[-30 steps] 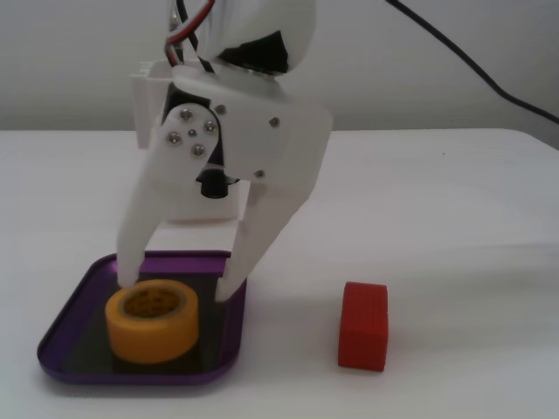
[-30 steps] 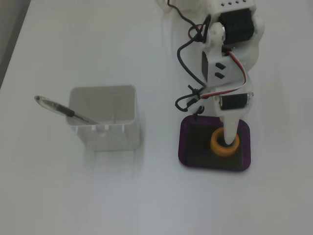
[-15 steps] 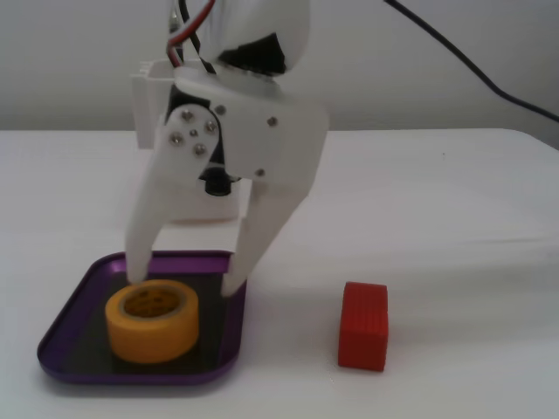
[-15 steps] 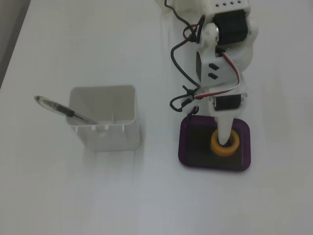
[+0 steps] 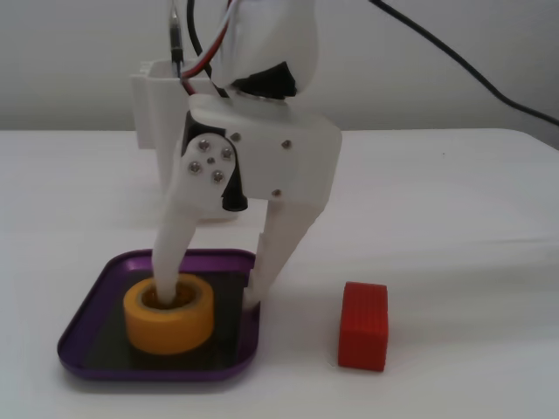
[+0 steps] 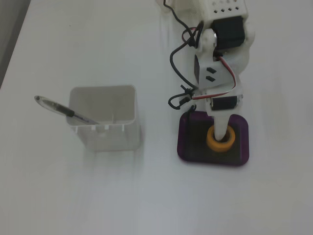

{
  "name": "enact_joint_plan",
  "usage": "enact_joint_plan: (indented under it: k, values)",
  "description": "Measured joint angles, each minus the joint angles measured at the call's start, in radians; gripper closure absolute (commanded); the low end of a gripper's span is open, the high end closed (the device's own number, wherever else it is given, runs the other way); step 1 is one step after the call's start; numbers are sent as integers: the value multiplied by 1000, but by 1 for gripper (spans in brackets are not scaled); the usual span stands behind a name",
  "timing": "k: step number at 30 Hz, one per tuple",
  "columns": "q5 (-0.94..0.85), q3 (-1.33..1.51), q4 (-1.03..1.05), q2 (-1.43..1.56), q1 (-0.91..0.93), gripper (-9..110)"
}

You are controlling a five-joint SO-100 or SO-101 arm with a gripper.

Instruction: Remove the yellow tape from the box.

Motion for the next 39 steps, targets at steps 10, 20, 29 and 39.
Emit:
enact_joint_plan:
  k: [10, 20, 29, 39]
  values:
    - [2, 14, -38, 0, 0, 102]
    - [2, -153, 124, 41, 3, 102]
    - [-41, -63, 344, 264, 5, 102]
    - [-106, 712, -84, 666, 5, 102]
